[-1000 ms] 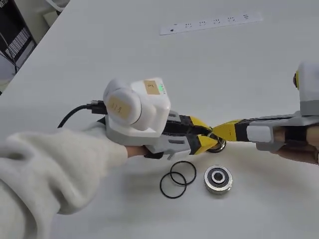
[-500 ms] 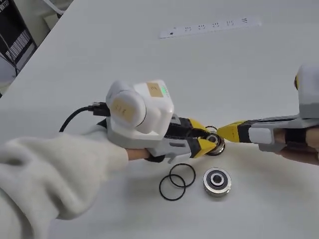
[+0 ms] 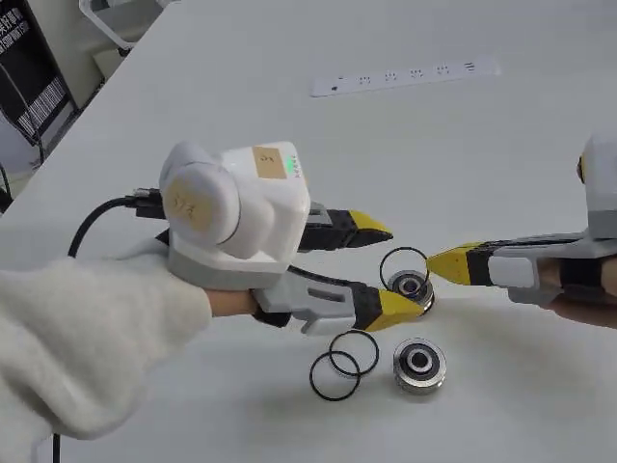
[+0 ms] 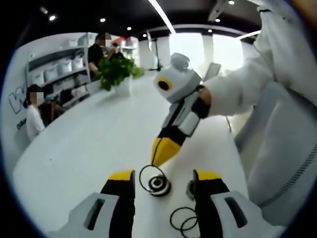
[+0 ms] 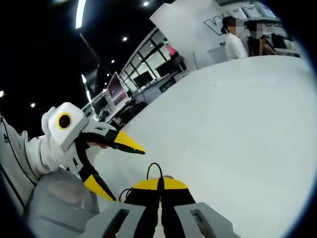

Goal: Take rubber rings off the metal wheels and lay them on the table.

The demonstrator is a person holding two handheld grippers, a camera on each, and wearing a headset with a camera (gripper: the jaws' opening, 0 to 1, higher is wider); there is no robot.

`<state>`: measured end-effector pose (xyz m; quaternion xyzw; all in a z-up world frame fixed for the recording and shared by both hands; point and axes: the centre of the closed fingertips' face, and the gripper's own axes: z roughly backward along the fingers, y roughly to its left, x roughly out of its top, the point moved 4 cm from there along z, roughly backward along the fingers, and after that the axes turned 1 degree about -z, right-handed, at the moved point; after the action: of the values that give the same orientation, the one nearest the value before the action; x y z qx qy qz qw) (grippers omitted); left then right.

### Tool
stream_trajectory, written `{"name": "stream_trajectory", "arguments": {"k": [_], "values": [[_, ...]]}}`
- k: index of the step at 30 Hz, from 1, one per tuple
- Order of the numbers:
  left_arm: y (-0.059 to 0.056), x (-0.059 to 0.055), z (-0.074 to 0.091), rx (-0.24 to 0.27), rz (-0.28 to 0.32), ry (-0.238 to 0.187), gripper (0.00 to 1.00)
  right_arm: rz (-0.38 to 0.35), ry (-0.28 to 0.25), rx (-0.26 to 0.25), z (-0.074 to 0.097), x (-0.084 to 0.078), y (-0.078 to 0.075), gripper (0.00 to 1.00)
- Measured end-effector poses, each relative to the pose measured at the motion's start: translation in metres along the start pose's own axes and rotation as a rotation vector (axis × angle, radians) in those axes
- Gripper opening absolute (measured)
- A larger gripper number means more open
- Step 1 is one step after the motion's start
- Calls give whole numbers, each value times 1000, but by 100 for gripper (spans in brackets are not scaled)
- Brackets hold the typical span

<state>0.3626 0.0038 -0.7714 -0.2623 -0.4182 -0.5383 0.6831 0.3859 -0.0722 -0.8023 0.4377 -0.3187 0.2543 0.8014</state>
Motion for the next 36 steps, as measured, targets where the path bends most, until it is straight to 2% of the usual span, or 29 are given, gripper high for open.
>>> {"name": "stream_trajectory", "arguments": {"k": [5, 9, 13, 15, 17, 18, 26, 30, 36], "values": [[-8, 13, 14, -6, -35, -27, 58, 21, -6, -2, 9, 4, 7, 0], [-12, 18, 23, -12, -17, -40, 65, 37, -1, -3, 14, 5, 12, 0], [-15, 22, 38, -4, -27, -52, 69, 48, -11, -2, 20, 9, 18, 0], [-15, 24, 47, 13, -27, -53, 73, 52, -19, 3, 22, 11, 22, 0], [-13, 22, 55, 38, -44, -25, 74, 59, -21, 5, 23, 12, 25, 0], [-13, 23, 61, 47, -55, -32, 75, 64, -21, 7, 24, 12, 27, 0], [-13, 25, 103, 111, -22, -52, 88, 82, -18, 16, 26, 13, 37, 0], [-14, 25, 122, 161, -12, -66, 92, 91, -15, 23, 25, 15, 42, 0], [-20, 18, 151, 223, 21, -68, 100, 106, -4, 42, 21, 17, 51, 0]]}}
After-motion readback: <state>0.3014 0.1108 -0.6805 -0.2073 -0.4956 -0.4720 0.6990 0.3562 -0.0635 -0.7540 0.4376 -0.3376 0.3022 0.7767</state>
